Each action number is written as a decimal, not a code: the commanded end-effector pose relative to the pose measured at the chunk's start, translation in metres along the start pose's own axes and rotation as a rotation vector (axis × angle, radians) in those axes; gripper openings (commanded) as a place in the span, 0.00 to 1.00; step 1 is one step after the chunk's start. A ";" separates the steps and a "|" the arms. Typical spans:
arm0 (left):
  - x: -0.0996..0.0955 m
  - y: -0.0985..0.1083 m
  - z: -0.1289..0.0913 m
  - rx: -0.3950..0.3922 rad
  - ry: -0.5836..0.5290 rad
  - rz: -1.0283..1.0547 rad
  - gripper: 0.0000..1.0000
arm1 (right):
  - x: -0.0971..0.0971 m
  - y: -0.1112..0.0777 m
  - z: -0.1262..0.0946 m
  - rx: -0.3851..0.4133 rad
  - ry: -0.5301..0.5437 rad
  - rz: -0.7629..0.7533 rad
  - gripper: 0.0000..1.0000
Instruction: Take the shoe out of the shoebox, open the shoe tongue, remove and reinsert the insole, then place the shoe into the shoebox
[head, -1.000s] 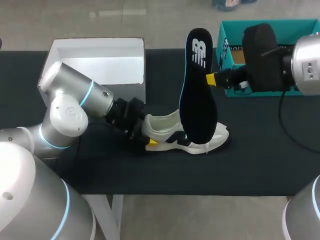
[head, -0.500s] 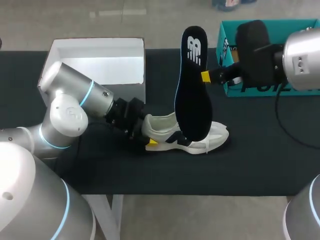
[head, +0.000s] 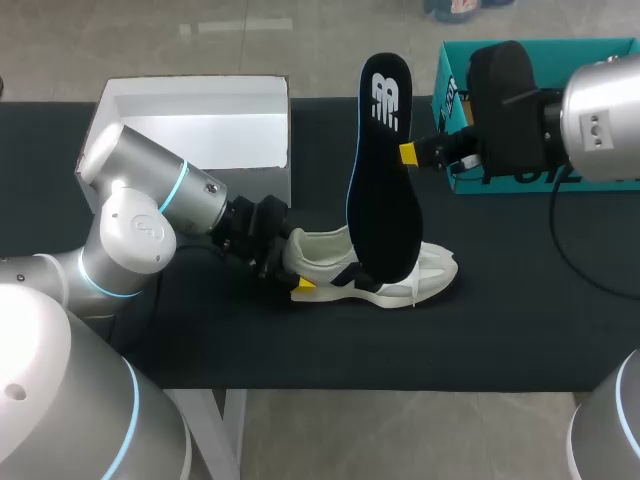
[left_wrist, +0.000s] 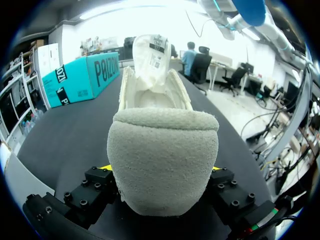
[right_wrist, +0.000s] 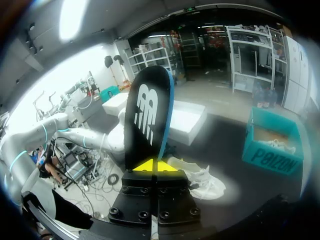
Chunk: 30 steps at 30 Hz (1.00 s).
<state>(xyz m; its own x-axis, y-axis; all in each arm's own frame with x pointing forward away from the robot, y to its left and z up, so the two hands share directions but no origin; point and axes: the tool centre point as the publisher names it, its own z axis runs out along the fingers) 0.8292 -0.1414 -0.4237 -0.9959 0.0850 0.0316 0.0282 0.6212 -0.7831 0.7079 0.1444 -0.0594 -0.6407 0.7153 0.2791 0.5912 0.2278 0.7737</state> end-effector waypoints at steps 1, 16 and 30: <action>0.003 -0.008 -0.012 -0.031 -0.020 -0.019 0.15 | 0.000 0.001 0.004 -0.001 0.001 0.000 0.00; 0.020 -0.013 -0.020 -0.304 -0.106 -0.092 1.00 | 0.000 0.001 0.004 -0.001 0.001 0.000 0.00; 0.020 -0.013 -0.020 -0.304 -0.106 -0.092 1.00 | 0.000 0.001 0.004 -0.001 0.001 0.000 0.00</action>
<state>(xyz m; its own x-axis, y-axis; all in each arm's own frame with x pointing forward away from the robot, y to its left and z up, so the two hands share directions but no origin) 0.8112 -0.1314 -0.3999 -0.9984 -0.0531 0.0175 -0.0537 0.8261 -0.5609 0.7086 0.1452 -0.0592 -0.6403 0.7157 0.2789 0.5919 0.2283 0.7730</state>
